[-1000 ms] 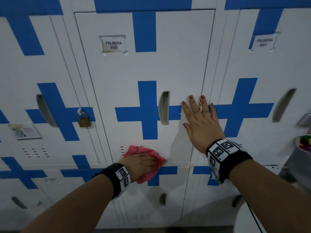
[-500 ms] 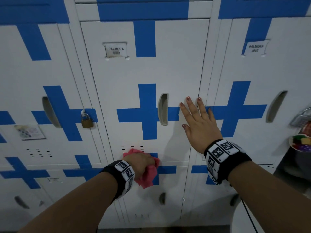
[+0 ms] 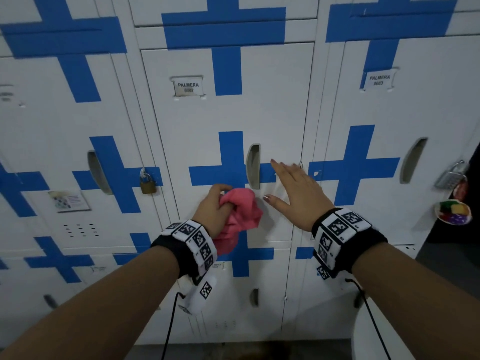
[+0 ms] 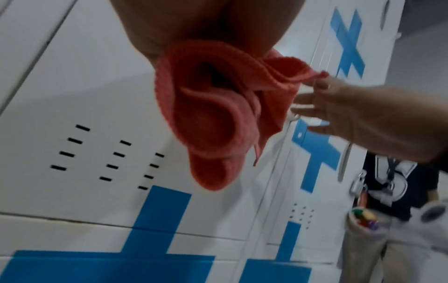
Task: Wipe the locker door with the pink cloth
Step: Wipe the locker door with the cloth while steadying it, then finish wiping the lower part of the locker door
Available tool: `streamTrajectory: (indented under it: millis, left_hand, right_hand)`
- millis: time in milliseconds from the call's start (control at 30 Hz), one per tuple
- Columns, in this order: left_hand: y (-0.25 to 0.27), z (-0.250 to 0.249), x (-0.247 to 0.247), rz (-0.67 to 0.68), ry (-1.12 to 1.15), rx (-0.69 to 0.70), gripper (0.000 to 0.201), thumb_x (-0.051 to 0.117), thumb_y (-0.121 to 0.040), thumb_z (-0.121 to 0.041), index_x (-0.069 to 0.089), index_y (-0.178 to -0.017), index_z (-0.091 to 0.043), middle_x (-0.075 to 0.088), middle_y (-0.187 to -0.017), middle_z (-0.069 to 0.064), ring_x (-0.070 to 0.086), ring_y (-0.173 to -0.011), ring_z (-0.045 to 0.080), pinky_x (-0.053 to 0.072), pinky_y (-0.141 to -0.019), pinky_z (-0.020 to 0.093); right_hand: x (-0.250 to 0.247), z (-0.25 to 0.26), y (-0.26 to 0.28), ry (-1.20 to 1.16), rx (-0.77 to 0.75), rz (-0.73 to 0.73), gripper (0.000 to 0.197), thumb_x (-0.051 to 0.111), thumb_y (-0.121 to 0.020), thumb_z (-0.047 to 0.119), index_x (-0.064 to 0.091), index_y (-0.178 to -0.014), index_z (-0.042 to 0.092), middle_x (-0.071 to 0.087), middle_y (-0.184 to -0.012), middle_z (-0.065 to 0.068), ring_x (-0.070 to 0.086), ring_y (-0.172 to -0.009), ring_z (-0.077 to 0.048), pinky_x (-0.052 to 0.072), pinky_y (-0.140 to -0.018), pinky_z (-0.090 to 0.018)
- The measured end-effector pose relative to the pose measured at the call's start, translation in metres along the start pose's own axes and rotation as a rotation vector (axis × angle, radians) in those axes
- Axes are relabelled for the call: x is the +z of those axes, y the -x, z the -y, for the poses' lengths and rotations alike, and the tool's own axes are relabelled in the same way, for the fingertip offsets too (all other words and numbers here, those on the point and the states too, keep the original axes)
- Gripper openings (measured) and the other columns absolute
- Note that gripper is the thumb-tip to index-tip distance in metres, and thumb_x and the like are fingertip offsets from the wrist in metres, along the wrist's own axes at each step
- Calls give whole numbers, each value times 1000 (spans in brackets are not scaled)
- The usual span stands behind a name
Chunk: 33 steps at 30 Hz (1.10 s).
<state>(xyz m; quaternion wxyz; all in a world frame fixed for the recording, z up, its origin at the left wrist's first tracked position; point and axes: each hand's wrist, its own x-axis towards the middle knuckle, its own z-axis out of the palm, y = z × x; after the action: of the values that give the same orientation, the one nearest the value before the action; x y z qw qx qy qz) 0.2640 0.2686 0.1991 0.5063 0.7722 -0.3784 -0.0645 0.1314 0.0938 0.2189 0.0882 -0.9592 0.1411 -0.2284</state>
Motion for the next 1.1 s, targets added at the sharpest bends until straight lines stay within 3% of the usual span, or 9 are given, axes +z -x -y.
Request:
streamTrajectory:
  millis: [100, 267, 367, 467, 567, 700, 800, 933, 1100]
  left_hand:
    - [12, -16, -2, -26, 96, 10, 12, 45, -94, -14, 54, -102, -9, 61, -84, 2, 56, -72, 11, 45, -60, 12]
    - [38, -38, 1, 23, 349, -37, 15, 44, -93, -9, 59, -95, -14, 62, -85, 5, 57, -74, 16, 48, -66, 27]
    - [55, -55, 9, 65, 522, -75, 21, 43, -95, -9, 62, -102, -13, 65, -90, 6, 60, -77, 15, 49, -66, 26]
    - [70, -67, 22, 126, 639, -127, 27, 41, -97, -11, 59, -118, -9, 65, -108, 16, 62, -93, 22, 52, -83, 34]
    - [84, -77, 41, 197, 680, -148, 31, 42, -97, -10, 54, -124, -6, 62, -116, 20, 60, -100, 27, 49, -91, 39]
    - [98, -82, 71, 221, 582, -139, 27, 45, -95, -11, 58, -117, -5, 64, -113, 19, 61, -101, 28, 49, -93, 43]
    - [104, -84, 93, 236, 373, -67, 14, 49, -93, -13, 60, -101, -8, 66, -96, 14, 62, -86, 22, 52, -82, 37]
    - [107, -90, 119, 298, 158, 76, 9, 50, -88, -6, 58, -89, -9, 61, -82, 10, 55, -73, 17, 48, -68, 30]
    - [107, -96, 155, 408, -78, 180, 17, 50, -74, -15, 63, -85, -12, 66, -85, 4, 59, -80, 23, 49, -76, 33]
  right_hand:
    - [-3, 10, 15, -138, -17, 58, 88, 39, -80, 72, -3, -149, 37, 13, -158, 2, 10, -144, -18, 19, -115, -45]
    - [-14, 28, 57, -445, -19, 150, 105, 68, -74, 57, -4, -148, 38, 15, -155, 7, 22, -138, -7, 25, -110, -28]
    - [-16, 31, 80, -556, -56, 155, 110, 77, -69, 51, -2, -146, 45, 25, -150, 11, 35, -128, 2, 31, -105, -22]
    - [-20, 28, 103, -670, -45, 150, 110, 80, -65, 50, 0, -141, 55, 31, -145, 16, 37, -127, 4, 35, -104, -23]
    - [-26, 23, 126, -717, 32, 106, 106, 82, -66, 39, 12, -145, 44, 41, -138, 14, 44, -122, 4, 41, -99, -24]
    - [-37, 12, 154, -744, 138, 35, 48, 78, -70, 34, 50, -109, 34, 62, -105, 14, 60, -92, 3, 51, -76, -26]
    - [-44, -9, 174, -720, 224, 51, 39, 78, -73, 29, 56, -104, 19, 66, -98, 1, 63, -90, -16, 52, -82, -41]
    - [-57, -33, 200, -649, 233, 13, 27, 68, -70, 31, 56, -91, 18, 62, -89, -4, 58, -78, -14, 44, -66, -17]
    - [-65, -73, 234, -582, 345, 5, 26, 67, -75, 25, 58, -101, 26, 63, -96, 4, 60, -85, -9, 46, -72, -22]
